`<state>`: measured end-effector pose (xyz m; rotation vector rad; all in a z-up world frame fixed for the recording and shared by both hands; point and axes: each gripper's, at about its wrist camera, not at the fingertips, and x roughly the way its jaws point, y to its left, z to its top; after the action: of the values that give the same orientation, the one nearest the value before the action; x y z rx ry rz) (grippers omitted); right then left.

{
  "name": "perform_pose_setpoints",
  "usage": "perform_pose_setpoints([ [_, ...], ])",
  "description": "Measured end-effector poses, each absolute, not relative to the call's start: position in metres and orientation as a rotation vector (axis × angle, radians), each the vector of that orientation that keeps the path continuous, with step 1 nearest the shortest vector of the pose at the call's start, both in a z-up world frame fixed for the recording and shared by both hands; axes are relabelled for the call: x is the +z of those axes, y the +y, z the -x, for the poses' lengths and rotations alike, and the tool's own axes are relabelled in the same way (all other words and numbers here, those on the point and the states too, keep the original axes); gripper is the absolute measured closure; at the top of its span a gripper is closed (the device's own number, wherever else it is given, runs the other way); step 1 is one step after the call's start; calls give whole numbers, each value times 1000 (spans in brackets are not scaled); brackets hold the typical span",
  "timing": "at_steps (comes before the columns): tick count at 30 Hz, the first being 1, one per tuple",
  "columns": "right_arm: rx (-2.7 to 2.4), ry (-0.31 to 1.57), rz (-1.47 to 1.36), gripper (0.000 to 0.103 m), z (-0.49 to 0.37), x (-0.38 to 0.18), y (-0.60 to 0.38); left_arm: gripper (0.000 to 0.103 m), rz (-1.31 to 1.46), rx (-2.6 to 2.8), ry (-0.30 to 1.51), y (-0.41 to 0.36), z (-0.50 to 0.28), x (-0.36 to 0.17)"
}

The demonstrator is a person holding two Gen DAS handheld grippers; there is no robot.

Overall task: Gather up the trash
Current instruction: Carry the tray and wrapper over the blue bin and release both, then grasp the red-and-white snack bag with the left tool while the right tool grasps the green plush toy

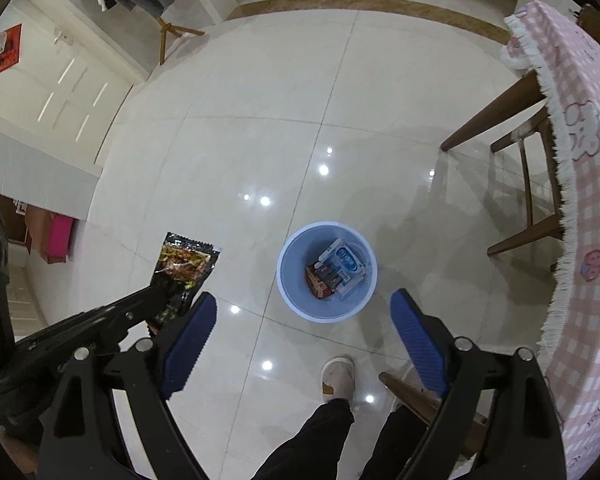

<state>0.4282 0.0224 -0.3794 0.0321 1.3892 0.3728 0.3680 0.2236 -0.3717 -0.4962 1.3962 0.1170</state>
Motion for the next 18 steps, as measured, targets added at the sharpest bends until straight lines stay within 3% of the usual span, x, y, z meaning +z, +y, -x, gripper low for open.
perform_pose_setpoints([
  [5,344,1371,-69,16,-429,-367,1,91,491,108,1405,216,-381,-366],
  [7,335,1366,-84,16,-430,-364,-8,86,489,116,1398,214,-385,-363],
  [8,326,1363,-94,16,-429,-362,-13,78,491,127,1399,214,-387,-362],
  [9,320,1361,-100,16,-429,-360,-17,44,499,132,1403,212,-389,-361],
  [10,313,1361,-105,16,-430,-359,-20,29,504,132,1397,211,-390,-359],
  [18,257,1337,-158,16,-423,-344,-53,29,463,84,1383,185,-396,-345],
])
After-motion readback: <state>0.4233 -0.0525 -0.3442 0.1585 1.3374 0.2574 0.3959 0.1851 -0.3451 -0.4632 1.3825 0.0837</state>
